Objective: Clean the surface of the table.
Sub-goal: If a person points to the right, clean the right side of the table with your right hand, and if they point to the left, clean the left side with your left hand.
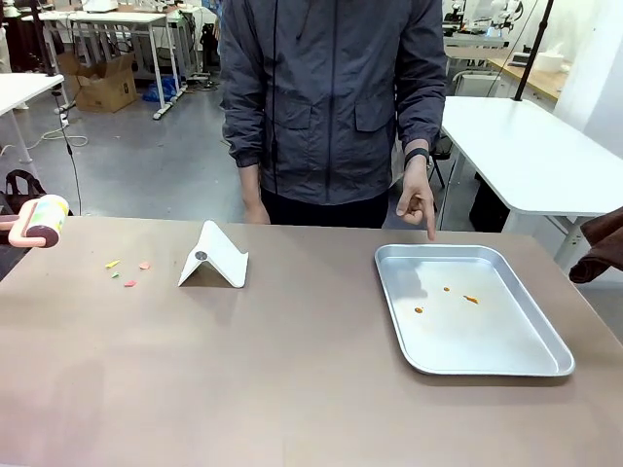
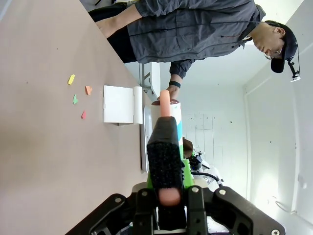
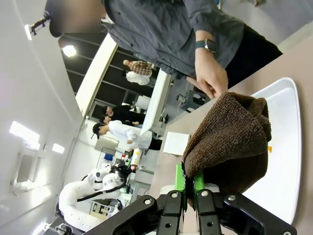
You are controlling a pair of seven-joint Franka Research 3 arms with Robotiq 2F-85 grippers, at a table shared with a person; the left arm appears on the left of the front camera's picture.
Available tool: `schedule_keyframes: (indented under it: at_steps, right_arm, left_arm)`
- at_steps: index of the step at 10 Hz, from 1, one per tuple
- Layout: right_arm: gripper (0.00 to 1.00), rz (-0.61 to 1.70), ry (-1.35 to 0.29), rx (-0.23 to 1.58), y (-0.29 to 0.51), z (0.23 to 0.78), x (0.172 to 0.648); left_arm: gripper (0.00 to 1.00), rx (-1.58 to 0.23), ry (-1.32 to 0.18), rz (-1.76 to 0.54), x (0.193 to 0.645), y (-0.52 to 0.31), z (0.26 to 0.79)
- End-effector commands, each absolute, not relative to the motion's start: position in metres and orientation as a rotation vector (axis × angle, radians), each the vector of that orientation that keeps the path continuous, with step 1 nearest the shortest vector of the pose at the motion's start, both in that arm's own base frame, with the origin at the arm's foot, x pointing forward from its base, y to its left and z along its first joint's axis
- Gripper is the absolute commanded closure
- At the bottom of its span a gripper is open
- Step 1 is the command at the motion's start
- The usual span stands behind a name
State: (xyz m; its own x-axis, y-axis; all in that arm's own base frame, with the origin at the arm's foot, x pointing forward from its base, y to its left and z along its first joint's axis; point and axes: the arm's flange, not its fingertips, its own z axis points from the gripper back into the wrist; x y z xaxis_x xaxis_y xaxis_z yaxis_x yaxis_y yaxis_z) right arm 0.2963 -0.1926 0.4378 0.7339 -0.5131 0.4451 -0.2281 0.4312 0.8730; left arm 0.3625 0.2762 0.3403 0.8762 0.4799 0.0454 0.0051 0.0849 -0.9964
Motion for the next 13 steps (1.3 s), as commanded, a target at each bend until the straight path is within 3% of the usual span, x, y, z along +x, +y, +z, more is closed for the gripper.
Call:
schedule_keyframes:
  at_steps: [1, 6, 8, 10, 13]
  right_arm:
    - [0.93, -0.201, -0.766, 1.14, -0.193, 0.438, 0.296]
    - [0.93, 0.055, -0.548, 0.839, -0.136, 0.473, 0.375]
    - [0.93, 0.21, -0.448, 0.639, -0.107, 0.478, 0.411]
    - [0.93, 0.335, -0.337, 0.48, -0.082, 0.468, 0.443]
    - [0.93, 0.325, -0.257, 0.31, -0.061, 0.428, 0.483]
  left_arm:
    - [1.0, -1.462, -0.419, 0.347, 0.358, 0.277, 0.341]
    - [1.0, -1.462, -0.419, 0.347, 0.358, 0.277, 0.341]
    - [1.0, -1.462, -0.419, 0.347, 0.358, 0.277, 0.341]
    - [1.0, -1.462, -0.419, 0.347, 0.358, 0.277, 0.341]
    - [1.0, -1.462, -0.419, 0.347, 0.358, 0.277, 0.341]
